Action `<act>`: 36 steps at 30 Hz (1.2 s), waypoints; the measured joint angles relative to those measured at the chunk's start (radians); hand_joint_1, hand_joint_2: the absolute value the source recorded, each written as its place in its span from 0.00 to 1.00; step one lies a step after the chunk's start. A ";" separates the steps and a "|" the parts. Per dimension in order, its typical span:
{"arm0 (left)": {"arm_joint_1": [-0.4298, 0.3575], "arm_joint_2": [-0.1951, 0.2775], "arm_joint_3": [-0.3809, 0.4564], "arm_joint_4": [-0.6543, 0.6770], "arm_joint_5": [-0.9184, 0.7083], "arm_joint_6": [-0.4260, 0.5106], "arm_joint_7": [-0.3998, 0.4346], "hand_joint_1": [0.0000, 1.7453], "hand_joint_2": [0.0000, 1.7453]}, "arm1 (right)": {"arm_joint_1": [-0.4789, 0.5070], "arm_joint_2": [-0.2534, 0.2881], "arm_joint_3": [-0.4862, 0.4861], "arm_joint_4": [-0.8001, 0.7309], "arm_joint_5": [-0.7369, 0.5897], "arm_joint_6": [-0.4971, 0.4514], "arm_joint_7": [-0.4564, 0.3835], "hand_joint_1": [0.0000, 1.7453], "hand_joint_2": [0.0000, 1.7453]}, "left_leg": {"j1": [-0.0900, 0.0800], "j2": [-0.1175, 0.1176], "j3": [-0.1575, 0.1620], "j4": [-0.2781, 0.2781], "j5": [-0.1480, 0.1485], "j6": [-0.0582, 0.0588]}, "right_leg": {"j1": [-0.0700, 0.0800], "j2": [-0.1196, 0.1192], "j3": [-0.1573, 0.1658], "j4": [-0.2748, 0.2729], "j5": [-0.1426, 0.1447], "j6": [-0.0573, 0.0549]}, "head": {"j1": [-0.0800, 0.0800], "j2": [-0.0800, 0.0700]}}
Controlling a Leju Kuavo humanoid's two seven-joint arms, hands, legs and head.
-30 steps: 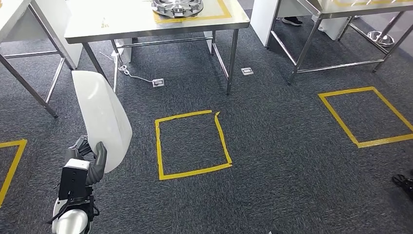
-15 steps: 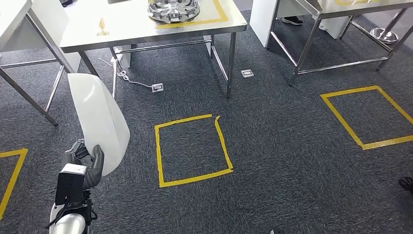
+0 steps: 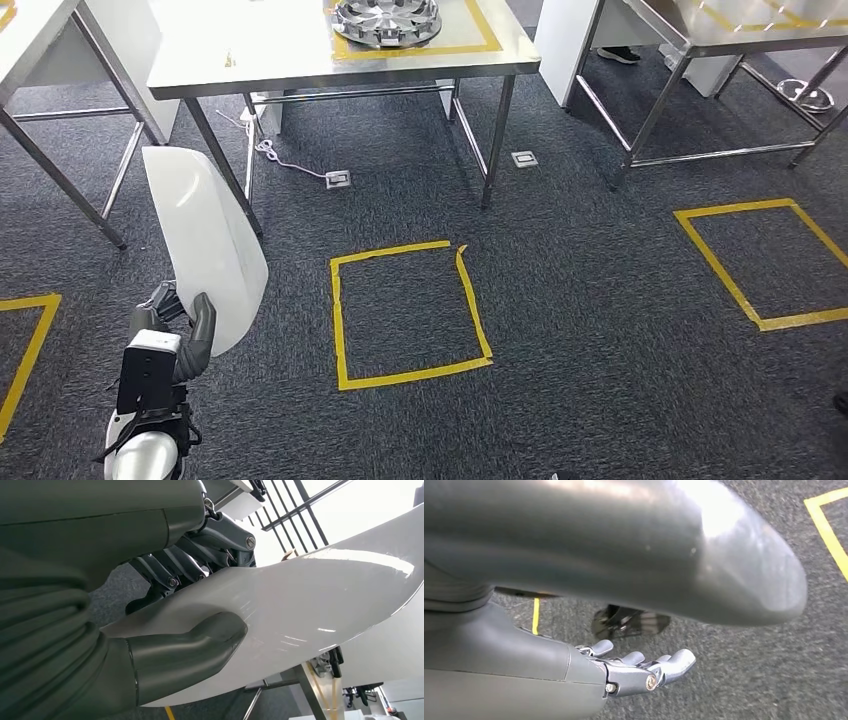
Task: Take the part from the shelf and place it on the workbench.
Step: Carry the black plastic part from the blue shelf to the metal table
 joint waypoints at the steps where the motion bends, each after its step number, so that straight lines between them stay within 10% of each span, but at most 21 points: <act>1: -0.004 0.000 0.000 0.002 0.001 0.000 0.000 1.00 1.00 | 0.000 -0.001 -0.001 0.000 -0.001 0.000 0.002 0.00 0.00 | -0.002 -0.001 0.008 0.000 -0.007 -0.001 | 0.007 0.002 0.025 -0.070 0.041 -0.012 | 0.000 0.000; 3: -0.011 0.000 0.000 0.005 0.004 0.000 0.000 1.00 1.00 | -0.002 -0.002 -0.003 0.000 -0.002 0.000 0.005 0.00 0.00 | -0.006 -0.003 0.018 -0.001 -0.019 -0.007 | 0.017 0.002 0.062 -0.166 0.078 -0.029 | -0.002 0.000; 8: -0.017 0.002 0.000 0.011 0.010 0.000 0.000 1.00 1.00 | -0.003 0.002 -0.007 0.000 -0.003 -0.003 0.010 0.00 0.00 | -0.007 0.000 0.020 0.019 -0.046 -0.033 | 0.009 0.001 0.097 -0.205 0.070 -0.044 | -0.006 0.000; 13: -0.015 0.010 0.000 0.022 0.011 0.000 0.000 1.00 1.00 | -0.002 0.004 -0.008 0.000 -0.003 -0.003 0.016 0.00 0.00 | 0.008 0.003 -0.138 0.265 -0.109 -0.058 | 0.000 0.001 0.138 -0.212 0.042 -0.048 | -0.009 0.000; 17: -0.012 0.015 0.000 0.025 0.015 0.001 -0.005 1.00 1.00 | -0.001 0.006 -0.012 0.000 0.001 0.006 0.018 0.00 0.00 | 0.017 0.011 -0.076 0.059 0.043 -0.066 | -0.006 0.004 0.179 -0.210 0.001 -0.028 | -0.012 0.000; 22: 0.012 0.021 0.002 0.015 0.029 0.004 -0.022 1.00 1.00 | -0.003 0.006 -0.012 0.000 0.010 0.017 0.017 0.00 0.00 | 0.014 0.005 -0.035 -0.003 0.035 -0.024 | -0.006 0.006 0.200 -0.195 -0.013 0.003 | -0.008 0.000; 28: 0.026 0.022 0.005 0.008 0.032 0.005 -0.027 1.00 1.00 | -0.003 0.007 -0.014 0.000 0.009 0.001 0.017 0.00 0.00 | 0.010 -0.001 0.012 -0.008 -0.002 -0.003 | -0.005 0.005 -0.011 0.085 -0.087 0.013 | 0.002 0.000; 33: 0.034 0.022 0.006 0.002 0.032 0.006 -0.027 1.00 1.00 | 0.000 0.005 -0.016 0.000 0.009 -0.007 0.017 0.00 0.00 | 0.002 -0.007 0.073 -0.011 -0.051 -0.008 | 0.018 0.010 0.017 -0.146 0.089 -0.029 | 0.000 0.000; 36: 0.038 0.020 0.006 -0.004 0.027 0.004 -0.020 1.00 1.00 | 0.000 0.003 -0.018 0.000 0.002 -0.010 0.018 0.00 0.00 | 0.001 -0.012 0.093 -0.016 -0.058 -0.027 | 0.023 0.014 0.040 -0.193 0.099 -0.043 | -0.001 0.000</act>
